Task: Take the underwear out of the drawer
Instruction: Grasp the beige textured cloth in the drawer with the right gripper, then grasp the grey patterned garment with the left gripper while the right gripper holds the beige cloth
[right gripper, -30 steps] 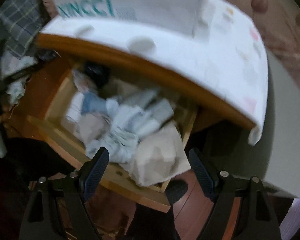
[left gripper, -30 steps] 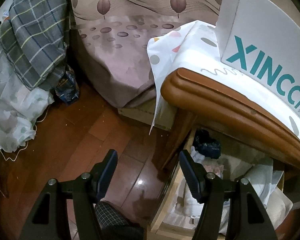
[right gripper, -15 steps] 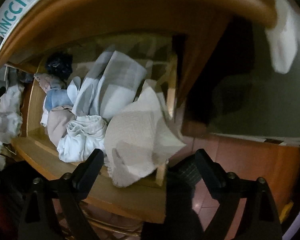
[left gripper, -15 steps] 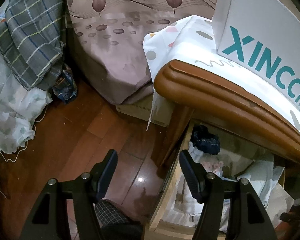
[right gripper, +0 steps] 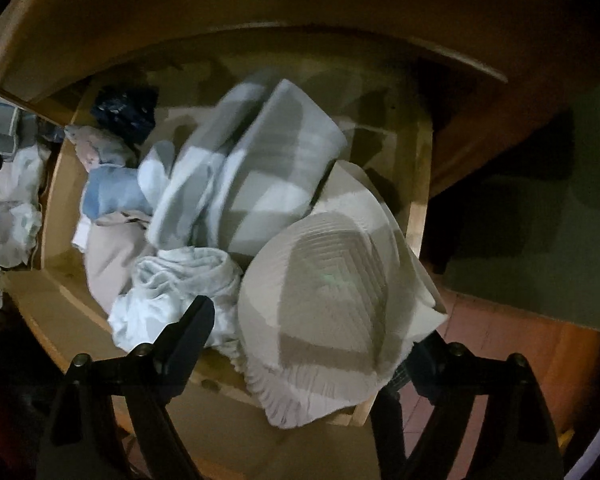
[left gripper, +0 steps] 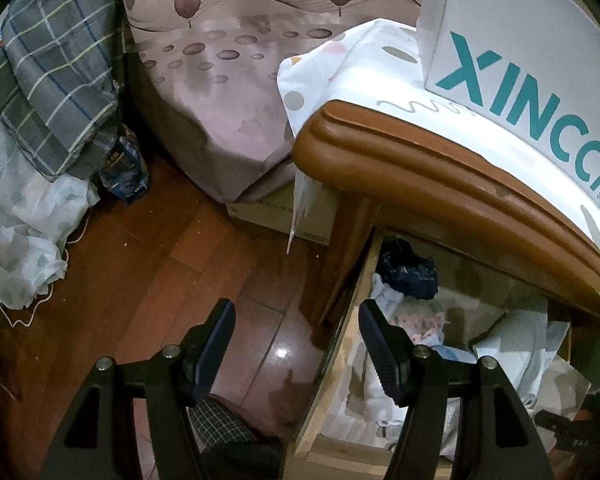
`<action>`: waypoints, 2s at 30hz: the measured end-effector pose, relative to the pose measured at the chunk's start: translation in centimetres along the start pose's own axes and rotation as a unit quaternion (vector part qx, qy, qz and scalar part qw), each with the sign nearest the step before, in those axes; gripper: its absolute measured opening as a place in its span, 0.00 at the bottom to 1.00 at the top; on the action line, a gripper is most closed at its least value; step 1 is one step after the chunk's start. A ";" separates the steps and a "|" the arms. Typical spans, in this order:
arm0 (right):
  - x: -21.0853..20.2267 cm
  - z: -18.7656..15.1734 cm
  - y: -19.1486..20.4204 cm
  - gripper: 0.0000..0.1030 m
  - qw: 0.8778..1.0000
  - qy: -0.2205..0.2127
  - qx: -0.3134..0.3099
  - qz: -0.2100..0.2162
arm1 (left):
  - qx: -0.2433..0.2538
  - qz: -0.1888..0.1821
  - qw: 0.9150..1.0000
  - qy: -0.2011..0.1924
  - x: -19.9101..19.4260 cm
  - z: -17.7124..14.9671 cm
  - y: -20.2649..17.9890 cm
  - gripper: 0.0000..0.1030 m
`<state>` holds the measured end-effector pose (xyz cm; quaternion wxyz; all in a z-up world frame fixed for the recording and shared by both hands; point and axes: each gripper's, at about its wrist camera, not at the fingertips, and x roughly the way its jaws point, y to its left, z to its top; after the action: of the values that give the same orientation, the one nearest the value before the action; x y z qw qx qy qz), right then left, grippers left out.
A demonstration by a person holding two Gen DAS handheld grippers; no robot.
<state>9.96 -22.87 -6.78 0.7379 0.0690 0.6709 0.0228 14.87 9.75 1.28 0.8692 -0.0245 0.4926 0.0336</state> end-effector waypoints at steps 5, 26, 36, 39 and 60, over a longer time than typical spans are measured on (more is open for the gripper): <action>-0.2 0.4 0.6 0.72 0.999 0.001 -0.034 -0.005 | 0.015 -0.003 1.000 0.004 0.3 -0.2 -1.0 0.64; 1.6 -1.1 2.3 0.41 0.993 -0.021 -0.098 -0.069 | 0.102 -0.121 0.981 0.110 3.1 -3.1 -7.3 0.64; -2.7 -4.5 1.5 0.33 0.992 -0.093 -0.037 -0.077 | 0.124 -0.170 0.960 0.185 4.7 -5.6 -10.7 0.64; -4.2 -5.4 0.4 0.33 0.992 -0.115 -0.005 -0.061 | 0.137 -0.156 0.958 0.200 5.3 -6.3 -11.7 0.64; -6.9 -6.5 -1.3 0.33 0.986 -0.162 0.049 -0.006 | 0.065 -0.150 0.950 0.267 9.0 -7.5 -12.7 0.28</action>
<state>2.71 -24.55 -0.73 0.8324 0.1041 0.5436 -0.0263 14.13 -3.19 -10.20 0.7005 -0.0491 0.6986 -0.1370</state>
